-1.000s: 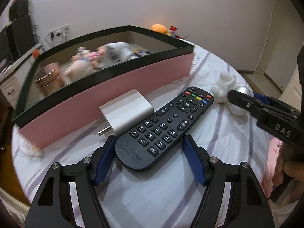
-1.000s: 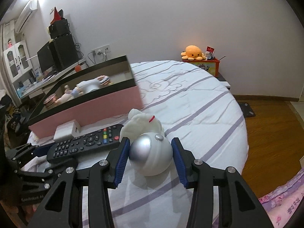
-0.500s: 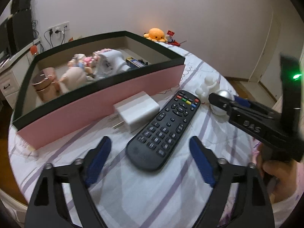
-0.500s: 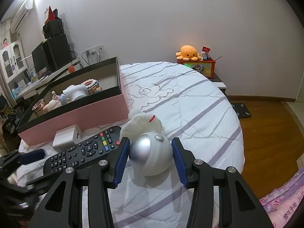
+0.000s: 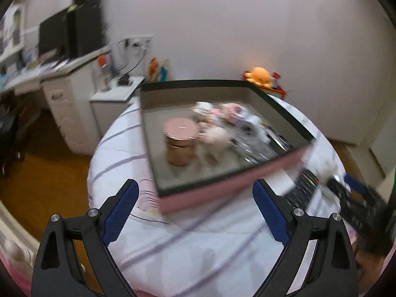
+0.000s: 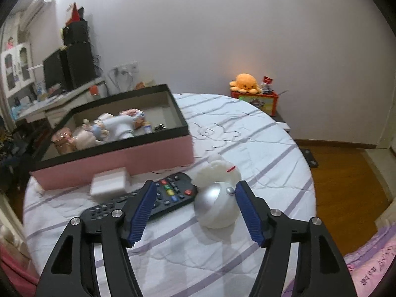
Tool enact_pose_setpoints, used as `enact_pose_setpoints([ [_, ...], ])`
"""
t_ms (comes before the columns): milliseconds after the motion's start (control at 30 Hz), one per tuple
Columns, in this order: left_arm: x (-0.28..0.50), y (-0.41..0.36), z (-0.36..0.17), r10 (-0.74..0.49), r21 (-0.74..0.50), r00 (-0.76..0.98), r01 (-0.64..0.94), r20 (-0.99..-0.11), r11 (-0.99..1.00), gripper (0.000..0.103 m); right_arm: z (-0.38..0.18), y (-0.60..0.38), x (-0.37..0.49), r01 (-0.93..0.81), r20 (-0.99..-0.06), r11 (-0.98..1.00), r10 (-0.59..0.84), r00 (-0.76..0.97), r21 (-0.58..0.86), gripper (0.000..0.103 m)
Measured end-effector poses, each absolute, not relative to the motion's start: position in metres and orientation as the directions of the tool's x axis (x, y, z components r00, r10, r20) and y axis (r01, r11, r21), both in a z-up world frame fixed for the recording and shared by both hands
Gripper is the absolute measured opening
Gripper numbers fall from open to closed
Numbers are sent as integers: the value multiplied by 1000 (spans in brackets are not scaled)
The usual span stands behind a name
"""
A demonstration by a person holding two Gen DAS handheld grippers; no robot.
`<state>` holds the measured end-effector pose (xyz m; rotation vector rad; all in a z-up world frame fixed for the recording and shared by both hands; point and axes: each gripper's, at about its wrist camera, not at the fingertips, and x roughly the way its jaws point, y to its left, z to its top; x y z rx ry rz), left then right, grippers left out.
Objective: Organize rigid objects
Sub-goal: 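Carry the white figurine into the box and open the right gripper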
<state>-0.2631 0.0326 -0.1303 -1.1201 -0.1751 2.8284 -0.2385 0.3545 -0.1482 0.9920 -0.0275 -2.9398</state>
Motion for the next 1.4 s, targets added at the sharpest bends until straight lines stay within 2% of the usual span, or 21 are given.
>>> enact_pose_setpoints([
  [267, -298, 11, -143, 69, -126, -704, 30, -707, -992, 95, -149, 368, -239, -38, -619, -998, -4, -786, 56, 68],
  [433, -326, -3, -162, 69, -147, -623, 75, -780, -986, 90, -154, 369, -239, -61, -629, -996, 8, -778, 64, 68],
  [500, -331, -2, -167, 68, -133, -607, 63, -792, -989, 80, -156, 370, -241, -71, -636, -995, 13, -772, 66, 68],
  [567, -334, -1, -173, 89, -145, -583, 51, -808, -988, 62, -158, 371, -242, -77, -641, -995, 16, -767, 69, 68],
  [600, -334, -3, -174, 113, -170, -576, 46, -809, -984, 57, -158, 371, -243, -80, -642, -995, 20, -766, 65, 68],
  [733, -332, 0, -173, 124, -166, -577, 21, -808, -986, 22, -159, 372, -245, -87, -649, -994, 27, -760, 60, 68],
  [1233, -311, 16, -164, 59, -94, -596, 28, -801, -995, 22, -175, 385, -263, -112, -678, -989, 18, -735, 95, 67],
  [1267, -311, 16, -163, 57, -92, -598, 28, -799, -995, 22, -176, 386, -264, -107, -680, -989, 12, -733, 98, 63],
  [1300, -311, 16, -163, 60, -96, -598, 29, -799, -995, 22, -177, 386, -266, -93, -682, -990, -7, -732, 110, 46],
  [1400, -313, 16, -162, 64, -101, -597, 29, -800, -994, 23, -175, 384, -269, -90, -683, -991, -4, -730, 103, 46],
])
